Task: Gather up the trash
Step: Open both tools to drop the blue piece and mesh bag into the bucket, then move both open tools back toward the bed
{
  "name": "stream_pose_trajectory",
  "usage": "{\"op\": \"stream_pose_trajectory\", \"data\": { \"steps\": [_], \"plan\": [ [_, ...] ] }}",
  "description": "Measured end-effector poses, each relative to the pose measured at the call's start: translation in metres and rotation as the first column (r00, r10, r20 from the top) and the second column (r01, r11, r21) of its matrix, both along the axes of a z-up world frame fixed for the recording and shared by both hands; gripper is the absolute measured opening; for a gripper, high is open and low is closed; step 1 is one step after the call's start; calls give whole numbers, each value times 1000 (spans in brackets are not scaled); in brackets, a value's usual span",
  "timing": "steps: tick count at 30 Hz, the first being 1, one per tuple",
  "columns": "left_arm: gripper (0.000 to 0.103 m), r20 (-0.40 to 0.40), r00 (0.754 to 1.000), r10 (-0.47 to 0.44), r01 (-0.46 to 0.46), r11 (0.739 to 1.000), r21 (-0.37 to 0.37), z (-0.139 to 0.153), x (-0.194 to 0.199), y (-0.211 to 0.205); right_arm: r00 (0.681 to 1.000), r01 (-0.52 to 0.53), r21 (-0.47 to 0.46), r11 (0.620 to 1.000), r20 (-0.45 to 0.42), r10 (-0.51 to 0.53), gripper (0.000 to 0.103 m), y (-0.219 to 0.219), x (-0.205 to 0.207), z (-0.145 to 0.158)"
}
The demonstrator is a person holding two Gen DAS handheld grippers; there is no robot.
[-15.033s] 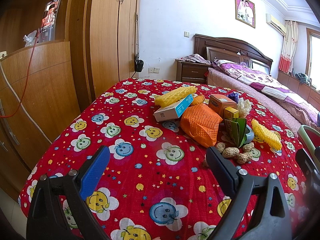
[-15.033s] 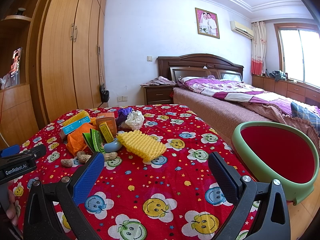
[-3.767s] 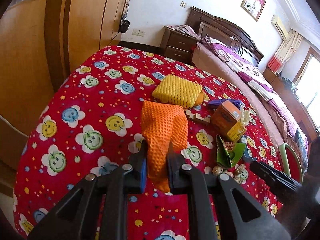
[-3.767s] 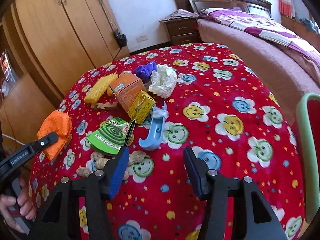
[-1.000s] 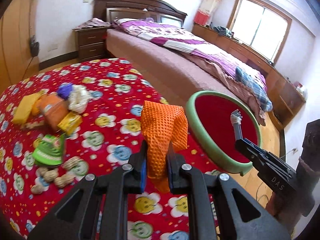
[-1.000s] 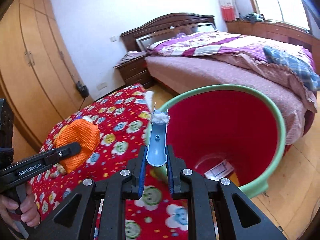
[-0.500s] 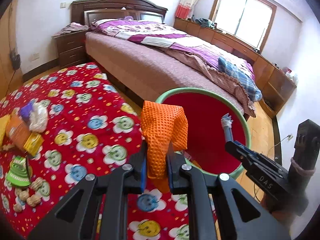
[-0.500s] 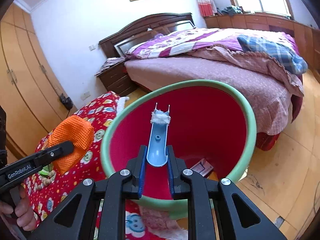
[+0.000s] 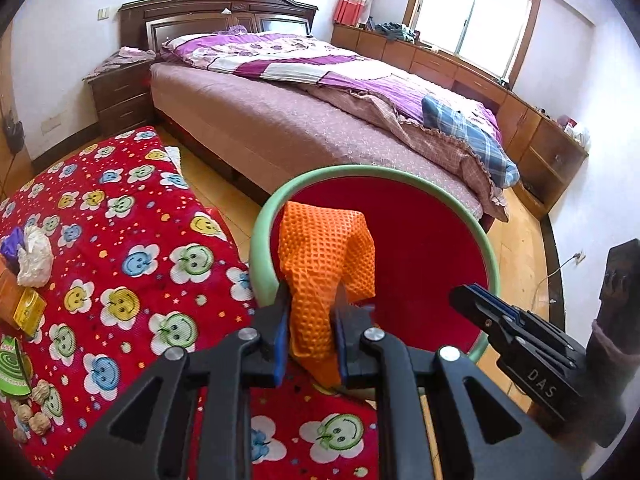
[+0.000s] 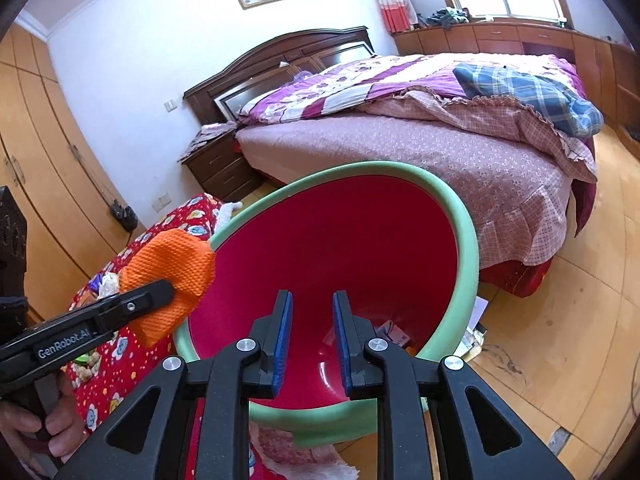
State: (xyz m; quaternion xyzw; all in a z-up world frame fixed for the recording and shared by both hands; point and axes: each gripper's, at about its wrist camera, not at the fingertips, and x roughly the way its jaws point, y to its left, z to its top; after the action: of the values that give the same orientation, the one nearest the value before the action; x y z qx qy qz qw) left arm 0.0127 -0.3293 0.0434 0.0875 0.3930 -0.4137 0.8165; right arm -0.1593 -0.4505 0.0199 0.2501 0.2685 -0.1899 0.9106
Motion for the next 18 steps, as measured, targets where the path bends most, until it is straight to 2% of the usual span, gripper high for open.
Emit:
{"op": "stream_pose_trajectory", "data": {
  "steps": [4, 12, 18],
  "plan": [
    [36, 5, 1000, -15, 15, 1000, 9, -2, -3, -5, 1000, -2, 18, 1000, 2, 2, 24, -2, -1, -3],
    [39, 18, 1000, -4, 4, 1000, 0, 1, -8, 5, 1000, 0, 12, 1000, -9, 1, 25, 3, -4, -2],
    [39, 23, 999, 31, -31, 999, 10, 5, -8, 25, 1000, -4, 9, 1000, -6, 4, 48, 10, -4, 3]
  ]
}}
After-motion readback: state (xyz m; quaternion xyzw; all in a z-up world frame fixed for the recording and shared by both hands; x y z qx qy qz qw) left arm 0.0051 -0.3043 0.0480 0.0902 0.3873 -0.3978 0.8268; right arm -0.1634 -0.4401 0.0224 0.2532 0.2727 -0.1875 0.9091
